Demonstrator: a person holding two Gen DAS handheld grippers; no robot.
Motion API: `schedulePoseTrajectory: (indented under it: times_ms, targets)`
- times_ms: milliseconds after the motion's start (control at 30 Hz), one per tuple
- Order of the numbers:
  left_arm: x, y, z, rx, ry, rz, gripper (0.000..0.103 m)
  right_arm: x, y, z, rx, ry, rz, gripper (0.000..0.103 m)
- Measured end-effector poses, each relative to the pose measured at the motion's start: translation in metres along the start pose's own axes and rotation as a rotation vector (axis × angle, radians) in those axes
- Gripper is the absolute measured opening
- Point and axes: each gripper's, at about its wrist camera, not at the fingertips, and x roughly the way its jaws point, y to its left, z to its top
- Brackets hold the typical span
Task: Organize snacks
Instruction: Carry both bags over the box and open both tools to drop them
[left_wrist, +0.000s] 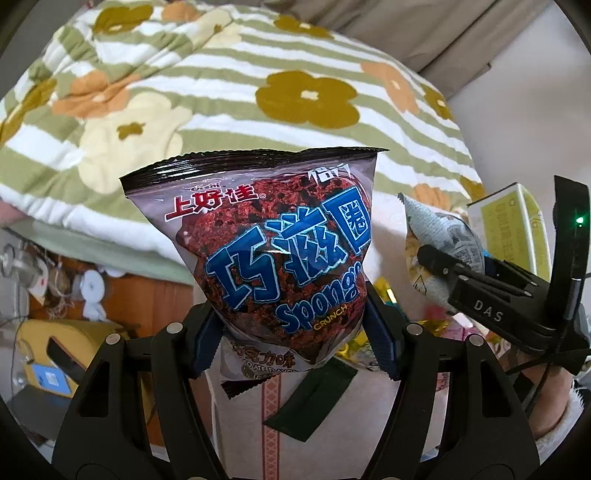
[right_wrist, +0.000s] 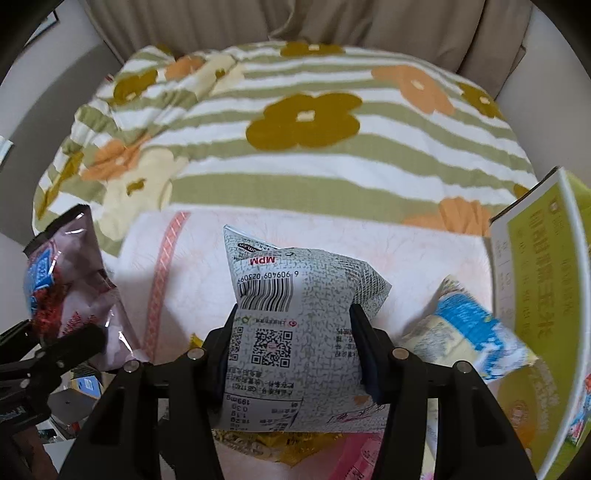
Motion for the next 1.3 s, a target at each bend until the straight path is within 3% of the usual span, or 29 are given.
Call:
schedulePoseTrajectory:
  times_ms: [333, 667, 1033, 1300]
  targets:
    - [-0.055, -0.061, 0.017, 0.125, -0.113, -0.027, 0.065, -0.094, -0.024, -0.002, 0.054, -0.187, 0.033, 0.05]
    - [-0.082, -0.178, 0.023, 0.252, -0.2, -0.091, 0.065, -0.17, -0.11, -0.02, 0.119, -0.325, 0.012, 0.05]
    - [-0.039, -0.343, 0.003, 0.27, -0.171, -0.163, 0.065, -0.208, -0.261, -0.047, 0.146, -0.363, 0.016, 0.05]
    - [0.03, -0.431, 0.004, 0.282, -0.066, -0.147, 0.065, -0.194, -0.345, -0.049, 0.164, -0.313, 0.039, 0.05]
